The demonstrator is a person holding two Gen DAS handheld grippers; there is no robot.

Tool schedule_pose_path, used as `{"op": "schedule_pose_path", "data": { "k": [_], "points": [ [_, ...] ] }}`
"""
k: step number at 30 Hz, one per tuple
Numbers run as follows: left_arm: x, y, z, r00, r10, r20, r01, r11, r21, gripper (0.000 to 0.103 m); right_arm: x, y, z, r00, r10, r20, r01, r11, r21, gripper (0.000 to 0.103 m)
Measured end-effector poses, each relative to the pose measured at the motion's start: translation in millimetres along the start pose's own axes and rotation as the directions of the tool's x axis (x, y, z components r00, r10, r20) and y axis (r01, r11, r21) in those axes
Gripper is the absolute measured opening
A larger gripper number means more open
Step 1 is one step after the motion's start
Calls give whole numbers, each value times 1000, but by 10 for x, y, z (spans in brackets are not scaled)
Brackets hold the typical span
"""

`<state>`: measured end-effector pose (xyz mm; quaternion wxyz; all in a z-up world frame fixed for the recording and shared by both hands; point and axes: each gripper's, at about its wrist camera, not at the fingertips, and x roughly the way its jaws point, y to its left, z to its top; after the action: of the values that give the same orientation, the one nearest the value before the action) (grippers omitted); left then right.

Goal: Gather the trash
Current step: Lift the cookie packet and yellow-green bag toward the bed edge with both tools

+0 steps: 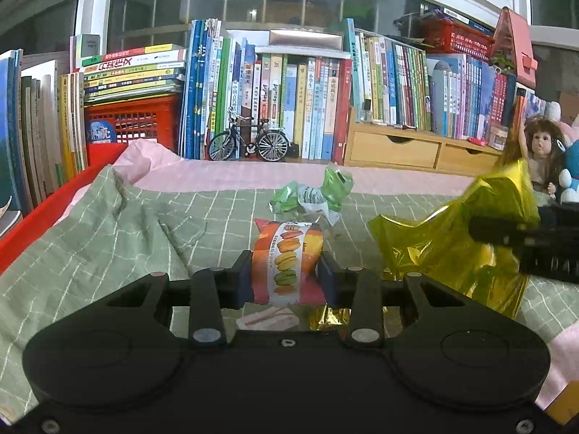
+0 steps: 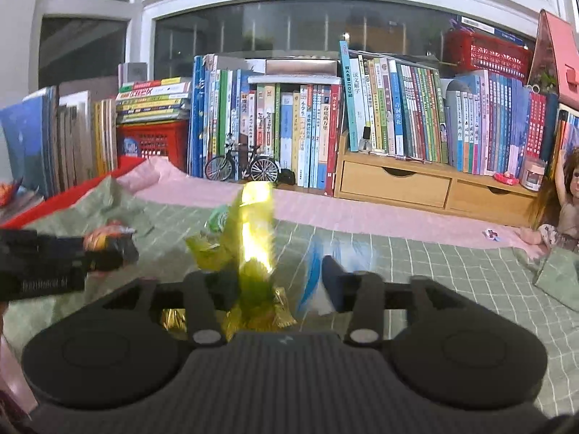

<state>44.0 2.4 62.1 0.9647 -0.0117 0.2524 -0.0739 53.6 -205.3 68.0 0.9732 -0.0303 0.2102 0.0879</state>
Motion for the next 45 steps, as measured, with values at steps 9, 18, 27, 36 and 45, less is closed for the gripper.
{"op": "schedule_pose_path", "data": {
  "k": [9,18,27,36,45],
  "points": [
    [39,-19,-56,1000,-12,-23,12,1000,6,36,92,106,-278,996,43,-82,-46,999,-28,61],
    [-48,-38,-133,998,-40,-37,40,999,3,36,-35,139,-352,991,85,-103,-89,996,-32,37],
    [-188,-65,-279,996,-61,-59,62,998,11,36,-230,91,-551,986,98,-138,-105,993,-43,75],
    [-265,-95,-375,994,-82,-79,83,997,7,36,-330,74,-674,983,102,-152,-104,995,-7,28],
    [-475,-151,-422,992,-106,-67,107,994,18,34,-533,95,-607,989,92,-114,-91,996,15,21]
  ]
}}
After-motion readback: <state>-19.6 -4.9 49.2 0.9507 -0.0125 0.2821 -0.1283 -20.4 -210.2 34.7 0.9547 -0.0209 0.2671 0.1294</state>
